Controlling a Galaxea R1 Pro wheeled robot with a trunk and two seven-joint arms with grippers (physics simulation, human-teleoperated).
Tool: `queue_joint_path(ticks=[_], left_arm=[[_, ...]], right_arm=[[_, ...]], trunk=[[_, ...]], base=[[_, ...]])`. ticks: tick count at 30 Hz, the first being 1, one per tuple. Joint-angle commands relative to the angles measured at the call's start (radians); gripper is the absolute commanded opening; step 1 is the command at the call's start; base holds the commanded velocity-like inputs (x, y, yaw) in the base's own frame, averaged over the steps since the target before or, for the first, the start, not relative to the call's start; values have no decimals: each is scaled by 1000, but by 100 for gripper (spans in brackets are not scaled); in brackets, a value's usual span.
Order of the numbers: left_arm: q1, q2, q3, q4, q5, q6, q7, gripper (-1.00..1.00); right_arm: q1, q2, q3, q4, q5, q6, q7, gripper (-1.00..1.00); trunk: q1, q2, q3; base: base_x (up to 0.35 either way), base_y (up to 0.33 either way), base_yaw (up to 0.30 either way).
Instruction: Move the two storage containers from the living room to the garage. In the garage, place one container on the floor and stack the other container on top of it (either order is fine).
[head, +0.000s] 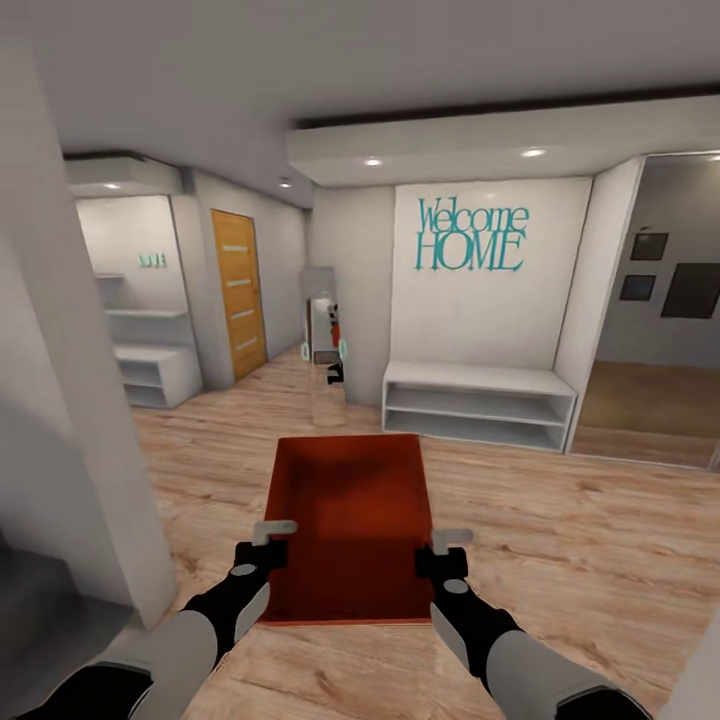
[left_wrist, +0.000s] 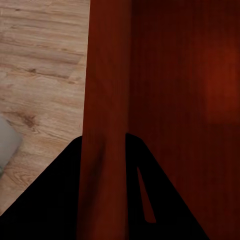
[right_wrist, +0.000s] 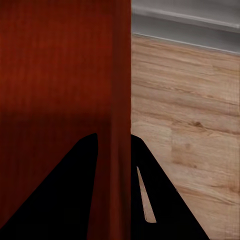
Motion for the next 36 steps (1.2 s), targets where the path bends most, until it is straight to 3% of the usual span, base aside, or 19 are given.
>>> queue_joint_path(ticks=[1,30,36], left_arm=[[-2,33,57,-2,27,-37,70,-100],[-2,34,57,-3,27,-37,70,-100],[-2,34,57,-3,26,-37,70,-100]], right_arm=[[0,-46,-37,3,-17,-7,-48,-100],[0,-45,-37,3,-20,-10,-50,-100],[0,-45,-37,3,-17,-11,-52,-100]], trunk=[[1,0,0],[1,0,0],[1,0,0]], base=[[324,0,248],[324,0,22],[324,0,217]])
